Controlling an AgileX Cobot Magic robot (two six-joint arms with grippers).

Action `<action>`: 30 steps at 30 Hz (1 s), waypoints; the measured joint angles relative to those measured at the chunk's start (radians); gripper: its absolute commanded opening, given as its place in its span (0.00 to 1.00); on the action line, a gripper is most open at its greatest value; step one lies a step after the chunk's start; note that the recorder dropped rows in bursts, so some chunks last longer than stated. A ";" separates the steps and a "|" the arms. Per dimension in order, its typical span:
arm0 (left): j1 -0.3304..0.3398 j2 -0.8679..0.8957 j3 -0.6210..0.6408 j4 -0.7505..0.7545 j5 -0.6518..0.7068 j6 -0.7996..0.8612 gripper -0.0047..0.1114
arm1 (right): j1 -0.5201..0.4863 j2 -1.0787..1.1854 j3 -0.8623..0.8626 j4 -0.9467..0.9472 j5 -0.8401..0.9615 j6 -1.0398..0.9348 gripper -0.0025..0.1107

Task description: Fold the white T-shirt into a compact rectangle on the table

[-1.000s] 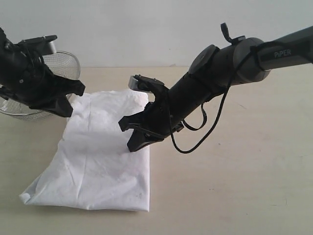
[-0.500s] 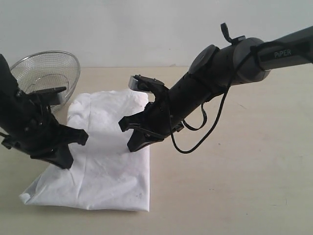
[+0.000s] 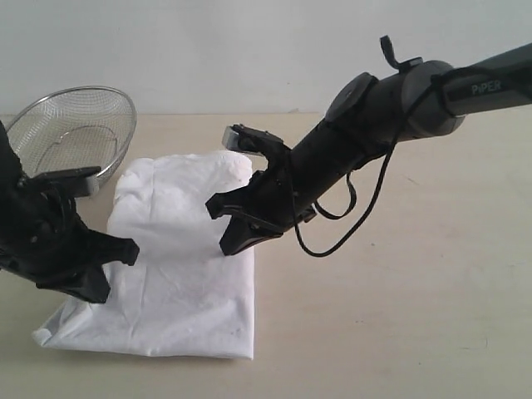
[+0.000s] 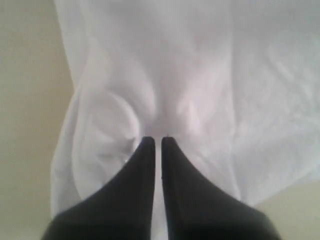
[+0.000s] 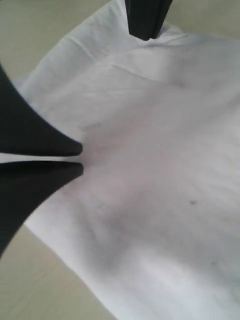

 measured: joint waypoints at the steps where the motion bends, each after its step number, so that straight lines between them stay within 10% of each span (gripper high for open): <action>1: 0.000 -0.021 0.000 -0.002 0.000 0.000 0.08 | -0.007 -0.008 0.000 -0.002 0.012 0.000 0.02; 10: 0.000 -0.201 0.020 -0.013 0.011 0.006 0.08 | -0.131 -0.191 0.000 -0.019 0.147 0.058 0.05; 18: 0.000 -0.227 0.125 -0.048 -0.062 0.008 0.08 | -0.169 -0.221 0.030 -0.283 0.198 0.215 0.68; 30: 0.000 -0.230 0.216 -0.317 -0.184 0.252 0.08 | -0.169 -0.070 0.069 0.081 0.109 0.029 0.58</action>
